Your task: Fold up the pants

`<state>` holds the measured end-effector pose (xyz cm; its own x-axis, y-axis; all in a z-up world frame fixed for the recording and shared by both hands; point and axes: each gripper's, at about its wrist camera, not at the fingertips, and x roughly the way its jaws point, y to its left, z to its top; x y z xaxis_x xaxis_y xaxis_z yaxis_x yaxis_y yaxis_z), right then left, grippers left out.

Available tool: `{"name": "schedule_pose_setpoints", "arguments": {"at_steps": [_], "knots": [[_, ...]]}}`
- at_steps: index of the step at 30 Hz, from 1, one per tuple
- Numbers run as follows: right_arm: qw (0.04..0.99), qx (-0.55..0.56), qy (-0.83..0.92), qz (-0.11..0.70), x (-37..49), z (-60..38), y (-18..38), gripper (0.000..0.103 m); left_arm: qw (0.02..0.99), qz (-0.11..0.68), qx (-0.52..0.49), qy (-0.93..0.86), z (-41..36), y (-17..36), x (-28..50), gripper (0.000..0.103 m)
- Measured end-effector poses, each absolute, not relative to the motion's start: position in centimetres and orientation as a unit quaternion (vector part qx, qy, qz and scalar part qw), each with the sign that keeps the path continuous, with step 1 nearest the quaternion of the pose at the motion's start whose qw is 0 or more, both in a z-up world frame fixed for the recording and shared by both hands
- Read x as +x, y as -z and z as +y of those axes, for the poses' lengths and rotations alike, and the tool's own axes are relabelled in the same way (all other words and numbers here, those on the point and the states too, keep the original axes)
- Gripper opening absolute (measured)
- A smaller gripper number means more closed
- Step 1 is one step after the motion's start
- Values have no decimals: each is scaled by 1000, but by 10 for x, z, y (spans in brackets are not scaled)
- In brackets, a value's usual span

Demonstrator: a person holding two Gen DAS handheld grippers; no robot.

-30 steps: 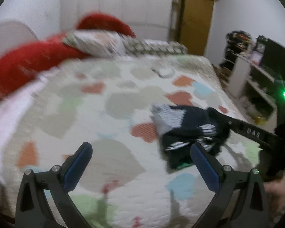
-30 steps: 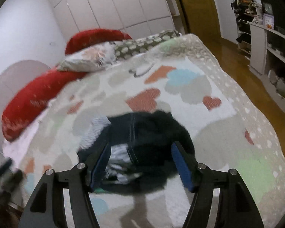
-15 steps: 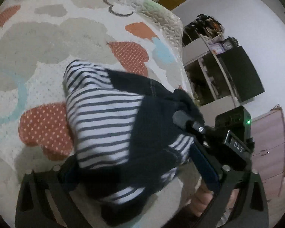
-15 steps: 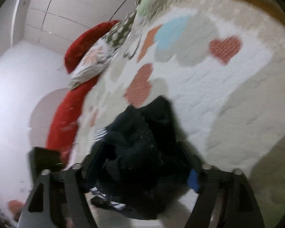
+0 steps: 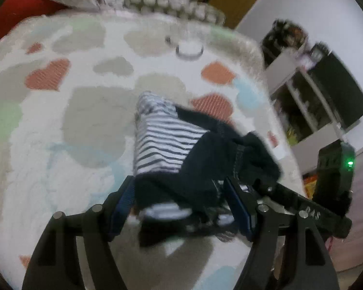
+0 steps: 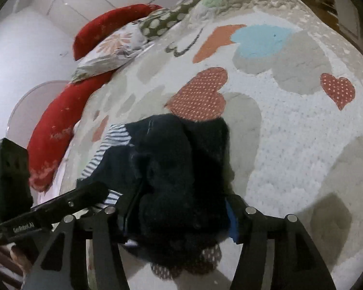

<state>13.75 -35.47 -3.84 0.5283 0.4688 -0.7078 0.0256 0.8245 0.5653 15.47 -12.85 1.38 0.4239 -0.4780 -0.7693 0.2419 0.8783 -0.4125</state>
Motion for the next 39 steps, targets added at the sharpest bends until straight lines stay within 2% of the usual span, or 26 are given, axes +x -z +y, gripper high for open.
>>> {"name": "schedule_pose_setpoints", "arguments": {"at_steps": [4, 6, 8, 9, 10, 11, 18, 22, 23, 26, 27, 30, 31, 32, 33, 36, 39], "knots": [[867, 257, -121, 410, 116, -371, -5, 65, 872, 424, -96, 224, -126, -58, 141, 73], [872, 259, -139, 392, 117, -373, -26, 65, 873, 425, -74, 229, -140, -61, 151, 73], [849, 292, -186, 400, 131, -372, -34, 65, 862, 455, -53, 219, -155, -40, 165, 73], [835, 308, -203, 409, 140, -370, -33, 65, 856, 471, -48, 207, -156, -27, 169, 72], [816, 326, -222, 423, 149, -365, -28, 65, 850, 487, -48, 197, -153, -10, 167, 64], [800, 338, -235, 437, 160, -357, -24, 65, 846, 494, -49, 195, -150, 3, 164, 63], [716, 383, -321, 487, 197, -322, 6, 66, 858, 469, -108, 179, -126, 33, 137, 63], [705, 367, -336, 505, 210, -300, 22, 66, 872, 451, -83, 173, -135, 34, 131, 63], [719, 347, -317, 512, 214, -298, 25, 62, 873, 448, -80, 173, -137, 34, 131, 63], [766, 275, -242, 529, 222, -297, 34, 34, 874, 446, -89, 172, -136, 33, 131, 63], [774, 265, -229, 528, 221, -298, 33, 33, 874, 446, -88, 174, -135, 33, 130, 63], [800, 269, -200, 499, 210, -309, 15, 37, 877, 440, -80, 179, -134, 33, 128, 66], [809, 273, -200, 481, 202, -313, 4, 40, 877, 439, -79, 178, -134, 33, 128, 69], [810, 281, -212, 469, 193, -316, -5, 42, 878, 440, -78, 173, -133, 34, 128, 78], [810, 290, -223, 459, 185, -319, -10, 44, 876, 447, -85, 164, -130, 36, 129, 82], [793, 320, -254, 453, 157, -321, -13, 44, 864, 456, -127, 171, -120, 42, 130, 82], [786, 329, -224, 473, 134, -329, 16, 44, 862, 459, -123, 178, -120, 39, 125, 82]]}}
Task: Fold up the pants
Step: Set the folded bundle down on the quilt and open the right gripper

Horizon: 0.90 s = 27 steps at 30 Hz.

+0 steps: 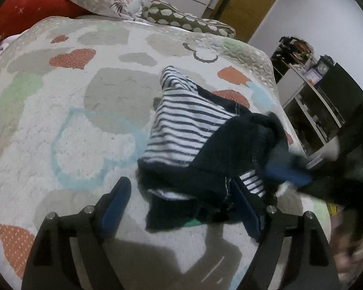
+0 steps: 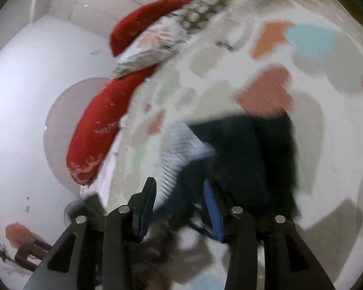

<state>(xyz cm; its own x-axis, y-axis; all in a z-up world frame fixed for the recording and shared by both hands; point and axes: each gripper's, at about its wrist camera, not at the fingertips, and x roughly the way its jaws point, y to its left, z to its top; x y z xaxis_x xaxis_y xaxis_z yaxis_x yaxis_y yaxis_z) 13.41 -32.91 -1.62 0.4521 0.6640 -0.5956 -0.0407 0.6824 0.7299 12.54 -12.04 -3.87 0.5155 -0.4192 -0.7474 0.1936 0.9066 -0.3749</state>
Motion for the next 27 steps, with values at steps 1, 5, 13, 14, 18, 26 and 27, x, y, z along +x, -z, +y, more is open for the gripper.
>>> {"name": "schedule_pose_setpoints", "arguments": {"at_steps": [1, 5, 13, 14, 18, 26, 27], "knots": [[790, 322, -197, 484, 130, -331, 28, 42, 860, 462, -116, 182, -123, 37, 123, 82], [805, 327, -175, 463, 110, -344, 39, 37, 864, 455, -109, 187, -120, 26, 108, 82], [882, 232, -137, 386, 87, -337, -25, 54, 878, 437, -136, 138, -79, 11, 71, 82], [882, 234, -140, 384, 87, -336, -26, 58, 879, 436, -140, 130, -74, 11, 68, 82], [851, 235, -131, 450, 113, -331, 18, 65, 901, 409, -123, 82, -64, -2, 49, 86], [885, 185, -81, 419, 62, -328, 2, 68, 968, 249, -40, 6, -71, -53, -9, 103], [891, 175, -72, 414, 51, -325, -1, 68, 971, 235, -41, 13, -75, -58, -16, 103]]}}
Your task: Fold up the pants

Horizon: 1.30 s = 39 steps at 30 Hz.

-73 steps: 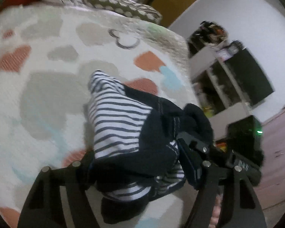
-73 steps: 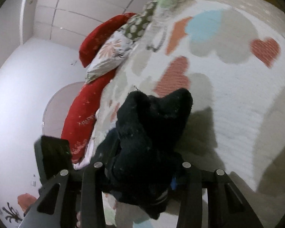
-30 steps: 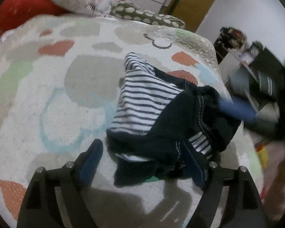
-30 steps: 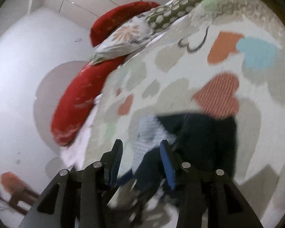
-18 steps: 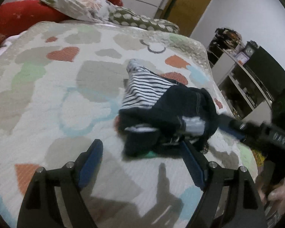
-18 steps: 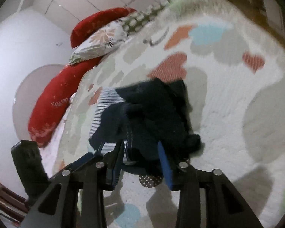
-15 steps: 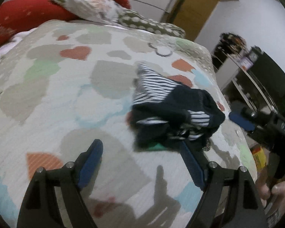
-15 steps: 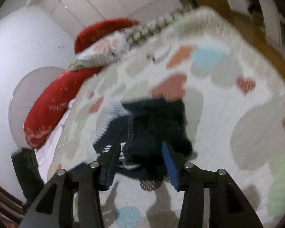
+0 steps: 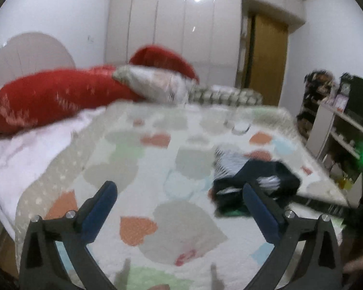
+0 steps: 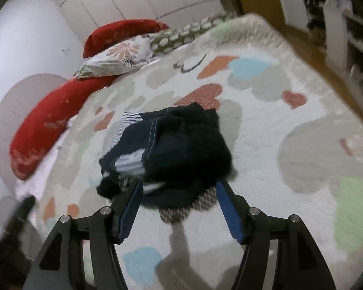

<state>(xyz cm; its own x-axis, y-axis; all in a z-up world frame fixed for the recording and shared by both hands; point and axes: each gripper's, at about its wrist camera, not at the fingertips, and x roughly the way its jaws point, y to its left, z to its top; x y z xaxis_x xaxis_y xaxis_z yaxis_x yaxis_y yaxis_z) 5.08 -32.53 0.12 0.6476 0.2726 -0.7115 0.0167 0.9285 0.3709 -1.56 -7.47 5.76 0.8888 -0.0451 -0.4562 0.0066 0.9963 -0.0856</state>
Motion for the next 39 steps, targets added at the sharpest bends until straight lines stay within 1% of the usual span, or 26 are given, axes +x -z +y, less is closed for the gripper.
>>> {"name": "schedule_pose_setpoints", "arguments": {"at_steps": [3, 5, 7, 9, 13, 19, 24, 30, 39], "knots": [[900, 155, -54, 404, 25, -316, 0, 70, 963, 262, -38, 42, -85, -61, -16, 103], [903, 140, -39, 404, 17, -312, 2, 71, 946, 317, -26, 59, -96, -54, -9, 103], [905, 114, -20, 409, 10, -308, 6, 71, 933, 355, -13, 66, -105, -44, -5, 103], [905, 92, 3, 416, 6, -310, 10, 71, 927, 369, -2, 61, -113, -33, -9, 103], [903, 88, 12, 420, -3, -315, 16, 72, 916, 393, 6, 77, -128, -18, -14, 103], [900, 72, 18, 429, -9, -313, 26, 74, 907, 412, -3, 90, -133, -9, -12, 103], [904, 71, 26, 420, -13, -313, 21, 74, 904, 419, -12, 89, -130, -9, -12, 103], [910, 58, 28, 409, -17, -308, 13, 75, 905, 414, -1, 93, -133, -10, -15, 103], [905, 60, 30, 420, -15, -309, 18, 76, 904, 419, 10, 86, -137, -6, -15, 103]]}}
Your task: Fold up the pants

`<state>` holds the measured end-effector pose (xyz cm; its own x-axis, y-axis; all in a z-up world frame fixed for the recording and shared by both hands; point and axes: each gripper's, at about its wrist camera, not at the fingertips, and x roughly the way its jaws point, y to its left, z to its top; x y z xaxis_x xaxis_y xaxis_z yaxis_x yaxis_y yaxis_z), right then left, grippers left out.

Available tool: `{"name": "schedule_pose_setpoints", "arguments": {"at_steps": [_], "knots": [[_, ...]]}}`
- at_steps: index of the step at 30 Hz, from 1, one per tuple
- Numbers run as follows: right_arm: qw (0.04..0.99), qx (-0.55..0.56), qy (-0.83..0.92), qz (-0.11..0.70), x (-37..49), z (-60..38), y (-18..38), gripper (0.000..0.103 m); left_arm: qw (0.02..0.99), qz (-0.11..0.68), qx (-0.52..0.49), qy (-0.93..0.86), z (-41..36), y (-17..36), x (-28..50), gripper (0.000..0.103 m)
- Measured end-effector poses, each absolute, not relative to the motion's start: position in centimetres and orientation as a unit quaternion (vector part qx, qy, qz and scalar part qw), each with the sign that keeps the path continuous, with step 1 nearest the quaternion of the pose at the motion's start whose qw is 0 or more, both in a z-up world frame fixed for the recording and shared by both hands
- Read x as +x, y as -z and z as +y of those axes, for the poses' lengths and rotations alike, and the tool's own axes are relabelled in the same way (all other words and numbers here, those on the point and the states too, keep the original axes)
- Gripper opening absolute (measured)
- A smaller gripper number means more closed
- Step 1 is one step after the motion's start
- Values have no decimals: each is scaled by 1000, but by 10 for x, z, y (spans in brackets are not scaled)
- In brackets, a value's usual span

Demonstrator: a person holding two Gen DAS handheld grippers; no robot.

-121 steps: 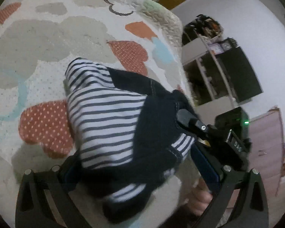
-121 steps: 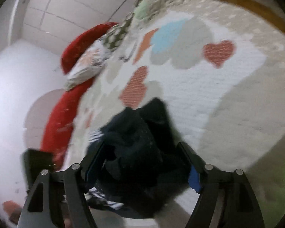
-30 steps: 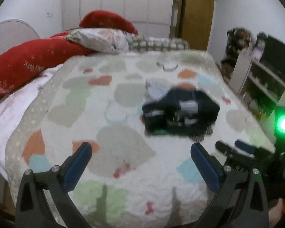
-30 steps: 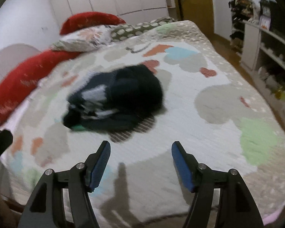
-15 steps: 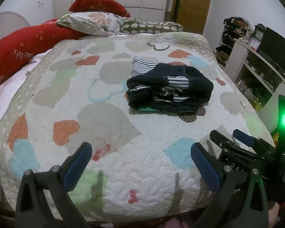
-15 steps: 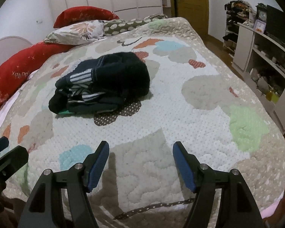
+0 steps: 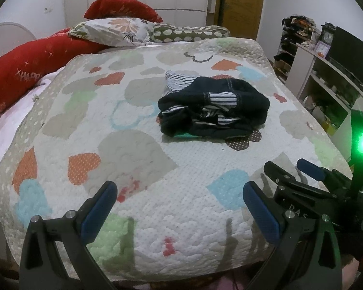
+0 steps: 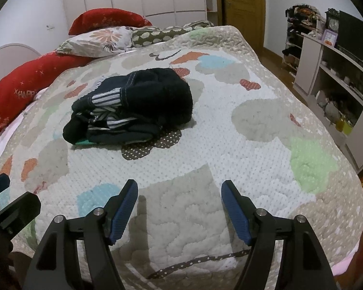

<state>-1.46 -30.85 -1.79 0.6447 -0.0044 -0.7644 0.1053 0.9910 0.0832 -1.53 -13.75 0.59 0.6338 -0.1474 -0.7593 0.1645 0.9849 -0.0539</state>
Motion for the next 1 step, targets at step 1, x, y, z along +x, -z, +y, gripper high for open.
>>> {"name": "schedule_pose_setpoints", "arguments": {"at_steps": [1], "knots": [[905, 59, 30, 421, -15, -308, 18, 76, 903, 421, 9, 85, -137, -5, -15, 103]]}}
